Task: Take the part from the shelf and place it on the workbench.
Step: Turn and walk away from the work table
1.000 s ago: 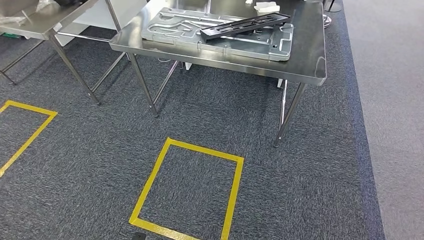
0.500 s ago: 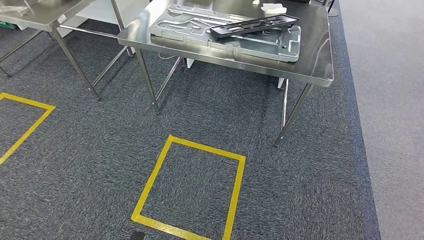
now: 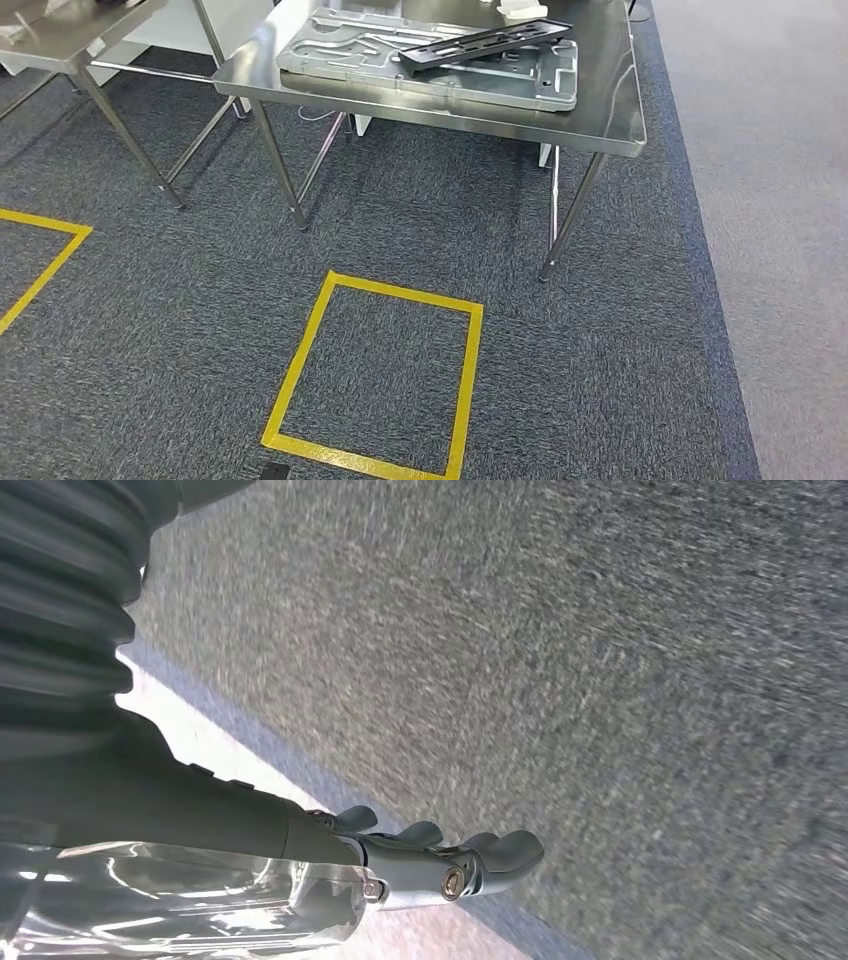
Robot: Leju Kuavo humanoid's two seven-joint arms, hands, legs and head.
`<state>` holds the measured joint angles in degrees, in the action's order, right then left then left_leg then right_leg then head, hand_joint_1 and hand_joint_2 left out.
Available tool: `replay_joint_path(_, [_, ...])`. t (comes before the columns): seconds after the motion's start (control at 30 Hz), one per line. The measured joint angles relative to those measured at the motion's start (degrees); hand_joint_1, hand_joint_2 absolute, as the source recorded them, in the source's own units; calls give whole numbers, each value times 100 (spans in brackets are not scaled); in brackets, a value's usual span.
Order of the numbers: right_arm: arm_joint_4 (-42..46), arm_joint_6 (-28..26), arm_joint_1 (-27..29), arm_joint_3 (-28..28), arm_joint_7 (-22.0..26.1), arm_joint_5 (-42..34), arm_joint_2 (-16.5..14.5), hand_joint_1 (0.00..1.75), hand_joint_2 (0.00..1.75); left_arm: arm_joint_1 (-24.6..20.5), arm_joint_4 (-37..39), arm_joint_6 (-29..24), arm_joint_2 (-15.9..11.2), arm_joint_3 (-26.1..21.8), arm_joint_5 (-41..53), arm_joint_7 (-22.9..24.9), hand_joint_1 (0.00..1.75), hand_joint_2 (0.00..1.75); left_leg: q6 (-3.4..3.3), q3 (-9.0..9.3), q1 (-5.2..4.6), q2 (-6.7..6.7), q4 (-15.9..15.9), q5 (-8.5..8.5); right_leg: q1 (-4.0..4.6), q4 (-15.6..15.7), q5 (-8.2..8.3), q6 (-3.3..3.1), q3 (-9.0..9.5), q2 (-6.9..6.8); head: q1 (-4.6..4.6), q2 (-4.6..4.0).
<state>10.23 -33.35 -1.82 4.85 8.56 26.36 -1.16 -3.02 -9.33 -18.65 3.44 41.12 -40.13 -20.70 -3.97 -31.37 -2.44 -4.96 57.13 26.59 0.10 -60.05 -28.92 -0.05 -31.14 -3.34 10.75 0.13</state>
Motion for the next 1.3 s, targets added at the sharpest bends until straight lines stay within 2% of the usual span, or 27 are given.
replay_joint_path(0.07, [0, 6, -17, 0, -46, 2, -2, 0, 175, 1, 1, -9, 6, 5, 5, 16, 0, 0, 45, -4, -18, -115, 14, 6, 53, 259, 44, -51, 99, -82, 0, 0])
replay_joint_path(0.13, [-1, 8, 2, 0, -88, -5, -7, 0, 175, -13, 1, -14, 5, 19, 17, 35, 0, 0, 104, -7, -7, -176, 28, 15, 32, 292, 96, -78, 85, 45, 0, 1])
replay_joint_path(0.2, [-2, 7, 11, 0, -119, -15, -16, 0, 175, -26, 1, -20, 3, 40, 35, 53, 0, 0, 208, -83, 26, 74, 240, 183, -18, 339, 157, -113, 74, 162, 1, 1])
replay_joint_path(0.27, [-1, 3, 4, 0, -125, -19, -22, 0, 175, -8, 1, -29, -2, 55, 62, 67, 0, 0, 321, -335, 101, 382, 882, 582, -46, 351, 204, -139, 34, 291, 1, 1])
replay_joint_path(0.3, [0, 1, 5, 0, -124, -19, -22, 0, 175, 5, 1, -33, -4, 57, 76, 73, 0, 0, 360, -489, 144, 426, 1267, 771, -49, 343, 220, -142, 8, 364, 1, 1])
replay_joint_path(0.33, [-1, -1, 11, 0, -122, -20, -22, 0, 175, 15, 2, -35, -6, 58, 88, 78, 0, 0, 391, -598, 181, 437, 1557, 877, -54, 333, 233, -136, -16, 442, 1, 1])
replay_joint_path(0.37, [-1, -1, 19, 0, -121, -21, -22, 0, 175, 18, 2, -37, -8, 60, 97, 79, 0, 0, 416, -619, 212, 440, 1653, 867, -61, 319, 244, -126, -35, 523, 1, 1])
replay_joint_path(0.4, [-2, -1, 26, 0, -120, -21, -23, 0, 175, 17, 2, -37, -8, 62, 98, 80, 0, 0, 435, -535, 239, 447, 1522, 748, -70, 305, 251, -113, -47, 602, 1, 1])
replay_joint_path(0.43, [-2, -1, 30, 0, -117, -21, -26, 0, 175, 12, 2, -37, -8, 65, 100, 81, 0, 0, 449, -356, 265, 485, 1191, 553, -81, 292, 257, -97, -54, 682, 1, 1])
replay_joint_path(0.5, [-1, -1, 20, 0, -112, -21, -33, 0, 175, 9, 2, -38, -9, 75, 102, 82, 0, 0, 449, 36, 309, 741, 398, 252, -96, 263, 268, -47, -74, 835, 1, 0])
replay_joint_path(0.57, [0, -2, 13, 1, -108, -25, -38, 0, 175, -2, 2, -43, -13, 87, 104, 86, 0, 0, 410, 194, 311, 925, 39, 192, -111, 249, 294, 34, -123, 962, 1, 0])
replay_joint_path(0.63, [-1, -4, 34, 3, -108, -32, -38, 0, 175, -24, 2, -48, -14, 95, 106, 89, 0, 0, 335, 195, 294, 839, 17, 173, -127, 257, 330, 126, -169, 1063, 1, 1])
replay_joint_path(0.67, [-1, -5, 50, 4, -109, -36, -40, 0, 175, -32, 2, -49, -14, 97, 108, 90, 0, 0, 288, 200, 297, 774, -6, 148, -133, 227, 315, 157, -197, 1021, 0, 0])
replay_joint_path(0.73, [-2, -9, 55, 7, -109, -43, -45, 0, 175, -32, 2, -50, -14, 97, 113, 87, 0, 0, 202, 200, 304, 619, -60, 96, -127, -101, 99, 194, -370, 740, -4, 0])
replay_joint_path(0.77, [-2, -9, 45, 7, -109, -44, -47, 0, 175, -24, 2, -48, -14, 98, 113, 86, 0, 0, 179, 191, 289, 536, -66, 89, -128, -431, -96, 203, -532, 566, -5, -1])
replay_joint_path(0.8, [-2, -9, 34, 7, -107, -44, -48, 0, 175, -12, 2, -46, -14, 98, 112, 85, 0, 0, 165, 175, 271, 451, -64, 89, -127, -822, -295, 216, -720, 461, -7, 0])
replay_joint_path(0.83, [-2, -9, 26, 7, -102, -42, -48, 0, 175, -3, 2, -44, -14, 99, 109, 84, 0, 0, 159, 160, 255, 361, -58, 92, -130, -1159, -431, 230, -876, 415, -6, 0])
replay_joint_path(0.87, [-2, -9, 26, 7, -95, -38, -47, 0, 175, 1, 2, -42, -14, 99, 107, 82, 0, 0, 155, 149, 244, 274, -53, 96, -133, -1331, -464, 239, -942, 390, -6, 0])
replay_joint_path(0.9, [-2, -8, 31, 7, -88, -32, -47, 0, 175, -2, 2, -42, -14, 99, 104, 80, 0, 0, 156, 143, 236, 192, -49, 100, -134, -1280, -390, 240, -889, 363, -6, 1])
replay_joint_path(0.93, [-2, -8, 37, 7, -82, -25, -46, 0, 175, -7, 2, -41, -14, 99, 103, 75, 0, 0, 161, 146, 231, 118, -46, 106, -133, -1005, -234, 232, -717, 320, -6, 1])
replay_joint_path(1.0, [-2, -7, 36, 7, -73, -11, -46, 0, 175, -18, 2, -41, -13, 99, 103, 67, 0, 0, 191, 167, 209, -13, -36, 128, -109, -210, 69, 181, -249, 111, -6, 1])
replay_joint_path(1.03, [-1, -7, 25, 7, -67, -5, -46, 0, 175, -21, 2, -42, -13, 99, 103, 63, 0, 0, 217, 179, 196, -77, -28, 141, -88, 67, 147, 144, -99, 32, -6, 1])
replay_joint_path(1.07, [-1, -7, 16, 7, -59, 0, -46, 0, 175, -24, 2, -42, -13, 99, 103, 62, 0, 0, 248, 188, 187, -132, -21, 153, -67, 208, 174, 109, -33, -7, -5, 1])
replay_joint_path(1.13, [0, -6, 23, 7, -48, 7, -46, 0, 175, -40, 2, -43, -10, 99, 103, 56, 0, 0, 312, 213, 183, -239, -21, 166, -49, 245, 187, 47, -56, 95, -5, 1])
replay_joint_path(1.17, [0, -5, 34, 7, -42, 10, -46, 0, 175, -52, 2, -42, -9, 99, 103, 51, 0, 0, 347, 216, 193, -223, 0, 189, -61, 262, 203, 20, -56, 155, -5, 1])
replay_joint_path(1.23, [0, -3, 31, 7, -32, 17, -48, 0, 175, -62, 2, -41, -7, 99, 103, 35, 0, 0, 417, 123, 220, 33, 253, 383, -98, 303, 246, -43, -51, 262, -3, 1])
replay_joint_path(1.3, [0, -3, 13, 7, -19, 22, -49, 0, 175, -41, 2, -41, -10, 99, 103, 26, 0, 0, 467, -175, 257, 348, 931, 767, -110, 313, 273, -86, -68, 381, -2, 1])
